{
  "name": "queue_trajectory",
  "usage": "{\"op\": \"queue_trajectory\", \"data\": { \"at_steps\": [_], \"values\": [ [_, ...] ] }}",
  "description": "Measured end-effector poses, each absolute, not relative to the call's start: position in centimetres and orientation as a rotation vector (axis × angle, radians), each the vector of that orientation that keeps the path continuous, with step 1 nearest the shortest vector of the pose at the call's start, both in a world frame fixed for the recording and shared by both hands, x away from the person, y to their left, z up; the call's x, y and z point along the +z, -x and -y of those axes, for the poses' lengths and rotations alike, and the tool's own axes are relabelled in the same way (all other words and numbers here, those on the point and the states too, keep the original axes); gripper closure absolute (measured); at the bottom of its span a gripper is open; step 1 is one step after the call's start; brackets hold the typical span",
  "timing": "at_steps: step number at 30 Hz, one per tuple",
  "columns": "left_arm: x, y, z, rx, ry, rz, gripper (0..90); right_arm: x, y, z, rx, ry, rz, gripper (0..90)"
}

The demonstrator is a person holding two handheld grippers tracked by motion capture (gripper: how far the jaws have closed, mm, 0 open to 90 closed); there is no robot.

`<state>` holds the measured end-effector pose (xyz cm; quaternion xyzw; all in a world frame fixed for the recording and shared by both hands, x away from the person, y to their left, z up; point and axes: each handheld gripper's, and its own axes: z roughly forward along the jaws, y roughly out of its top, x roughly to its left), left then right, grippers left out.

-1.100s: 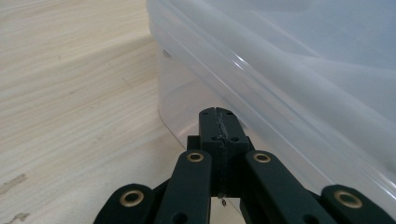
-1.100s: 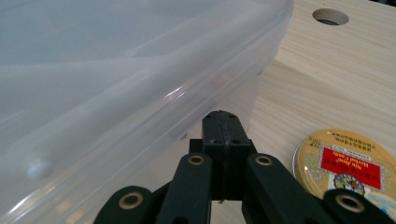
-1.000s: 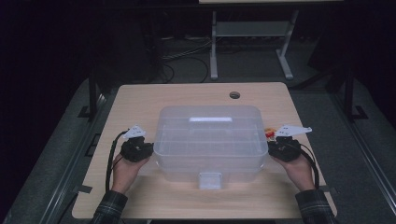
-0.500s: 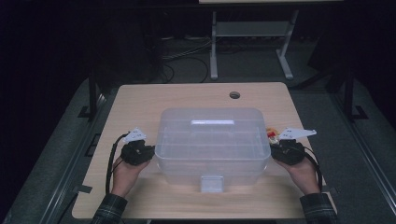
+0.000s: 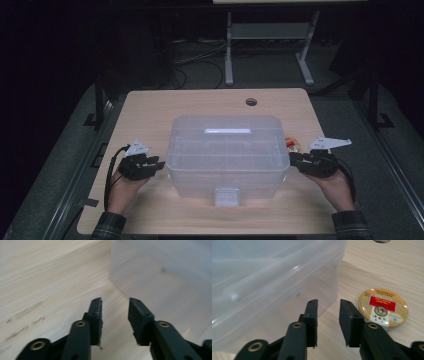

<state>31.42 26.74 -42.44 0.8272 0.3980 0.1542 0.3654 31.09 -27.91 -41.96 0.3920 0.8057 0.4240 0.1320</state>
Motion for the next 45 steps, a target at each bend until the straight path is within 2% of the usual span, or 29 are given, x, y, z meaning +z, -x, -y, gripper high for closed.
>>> {"op": "queue_trajectory", "data": {
  "at_steps": [11, 18, 29, 35, 45],
  "values": [
    [-43.5, -29.7, -28.3, 0.44, -2.176, -1.073, 30.9, -41.5, -30.2, 29.5, 1.259, -1.153, -2.357, 51.9],
    [-44.9, -28.7, -29.4, 0.444, -2.211, -1.099, 18.9, -40.6, -29.7, 30.3, 1.265, -1.125, -2.359, 48.7],
    [-46.8, -28.2, -30.7, 0.432, -2.196, -1.11, 12.9, -38.8, -29.4, 30.7, 1.28, -1.097, -2.374, 46.0],
    [-47.4, -27.7, -31.4, 0.461, -2.138, -1.05, 12.8, -37.6, -29.1, 31.0, 1.298, -1.086, -2.379, 44.9],
    [-47.4, -27.6, -31.5, 0.46, -2.132, -1.055, 13.8, -36.0, -29.3, 31.2, 1.329, -1.049, -2.388, 44.5]
  ]
}}
